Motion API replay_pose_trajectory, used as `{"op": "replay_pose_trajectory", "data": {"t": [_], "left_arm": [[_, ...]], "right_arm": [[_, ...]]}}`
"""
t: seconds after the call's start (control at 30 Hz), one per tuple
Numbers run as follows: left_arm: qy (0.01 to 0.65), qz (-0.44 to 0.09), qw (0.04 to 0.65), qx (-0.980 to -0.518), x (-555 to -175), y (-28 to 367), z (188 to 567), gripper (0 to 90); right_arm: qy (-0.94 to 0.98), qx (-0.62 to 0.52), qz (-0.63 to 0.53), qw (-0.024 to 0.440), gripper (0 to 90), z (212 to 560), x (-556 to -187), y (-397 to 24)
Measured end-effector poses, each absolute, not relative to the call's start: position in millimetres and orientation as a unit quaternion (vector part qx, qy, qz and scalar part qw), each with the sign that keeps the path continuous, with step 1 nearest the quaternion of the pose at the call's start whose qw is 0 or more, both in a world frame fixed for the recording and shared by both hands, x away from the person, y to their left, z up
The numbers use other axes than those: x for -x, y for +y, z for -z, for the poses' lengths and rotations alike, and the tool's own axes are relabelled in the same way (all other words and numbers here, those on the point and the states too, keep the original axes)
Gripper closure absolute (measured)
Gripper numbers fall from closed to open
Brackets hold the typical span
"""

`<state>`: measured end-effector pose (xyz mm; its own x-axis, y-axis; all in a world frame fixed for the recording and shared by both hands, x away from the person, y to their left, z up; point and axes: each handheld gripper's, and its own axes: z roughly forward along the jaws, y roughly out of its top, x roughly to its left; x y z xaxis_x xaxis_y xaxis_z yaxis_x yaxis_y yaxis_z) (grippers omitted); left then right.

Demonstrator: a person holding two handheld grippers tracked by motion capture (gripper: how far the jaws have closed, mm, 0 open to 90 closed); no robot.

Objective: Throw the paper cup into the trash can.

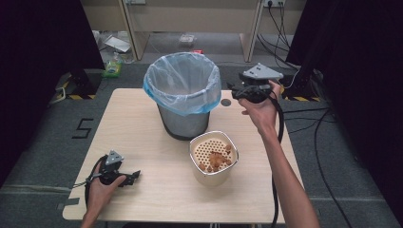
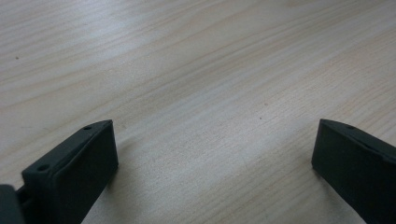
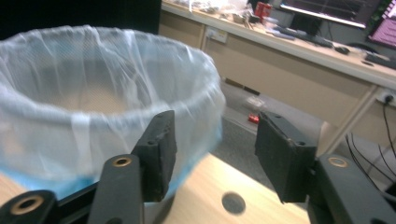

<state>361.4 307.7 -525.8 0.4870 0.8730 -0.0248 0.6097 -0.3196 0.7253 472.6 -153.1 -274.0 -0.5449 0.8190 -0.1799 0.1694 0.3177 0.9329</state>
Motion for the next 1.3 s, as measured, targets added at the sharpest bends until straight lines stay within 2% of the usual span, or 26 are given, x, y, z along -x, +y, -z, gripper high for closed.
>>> {"op": "replay_pose_trajectory", "data": {"t": [0.73,1.3], "left_arm": [[0.469,-0.19,0.346,-0.79,-361,308,526,0.0],[0.47,-0.19,0.348,-0.789,-361,308,526,0.0]], "right_arm": [[0.735,-0.393,-0.445,0.328,37.9,347,-416,-224],[0.751,-0.414,-0.41,0.311,30.3,420,-380,-228]]}}
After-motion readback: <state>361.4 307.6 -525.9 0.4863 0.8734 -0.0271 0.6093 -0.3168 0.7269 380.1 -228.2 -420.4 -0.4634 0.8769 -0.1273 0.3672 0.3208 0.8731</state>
